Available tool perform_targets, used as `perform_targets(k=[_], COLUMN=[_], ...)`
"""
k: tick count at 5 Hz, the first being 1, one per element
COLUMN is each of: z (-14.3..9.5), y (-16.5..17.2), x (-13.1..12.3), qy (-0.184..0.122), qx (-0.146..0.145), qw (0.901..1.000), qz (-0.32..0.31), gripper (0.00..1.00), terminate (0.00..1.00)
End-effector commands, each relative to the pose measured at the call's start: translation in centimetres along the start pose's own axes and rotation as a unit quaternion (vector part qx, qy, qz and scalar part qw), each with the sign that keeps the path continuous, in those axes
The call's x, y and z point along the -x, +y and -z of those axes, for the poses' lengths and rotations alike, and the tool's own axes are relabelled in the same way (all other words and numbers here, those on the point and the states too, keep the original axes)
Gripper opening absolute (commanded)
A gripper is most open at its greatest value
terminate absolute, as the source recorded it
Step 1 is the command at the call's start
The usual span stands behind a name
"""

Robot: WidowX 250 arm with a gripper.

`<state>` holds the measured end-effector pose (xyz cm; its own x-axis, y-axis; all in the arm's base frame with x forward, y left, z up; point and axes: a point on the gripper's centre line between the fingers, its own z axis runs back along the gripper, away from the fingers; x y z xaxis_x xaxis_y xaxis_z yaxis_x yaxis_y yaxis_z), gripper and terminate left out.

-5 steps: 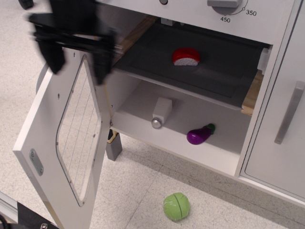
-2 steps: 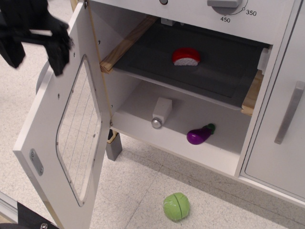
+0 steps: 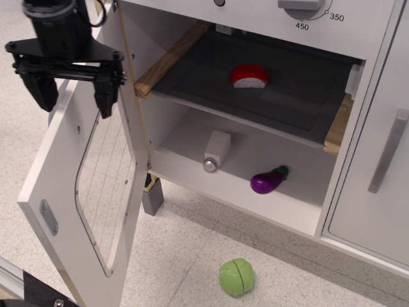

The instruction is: Close oven

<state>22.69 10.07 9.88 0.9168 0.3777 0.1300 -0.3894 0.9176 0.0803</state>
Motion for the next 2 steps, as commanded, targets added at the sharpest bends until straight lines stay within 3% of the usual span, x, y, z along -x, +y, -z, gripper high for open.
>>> perform_targets(k=[1, 2], z=[-0.3, -0.8], y=[-4.4, -7.1], x=[-0.3, -1.3], qy=[-0.010, -0.008], qx=[0.040, 0.071], qw=[0.9962, 0.9884], qz=[-0.077, -0.135], gripper=[1.00, 1.00], terminate=[0.00, 0.00])
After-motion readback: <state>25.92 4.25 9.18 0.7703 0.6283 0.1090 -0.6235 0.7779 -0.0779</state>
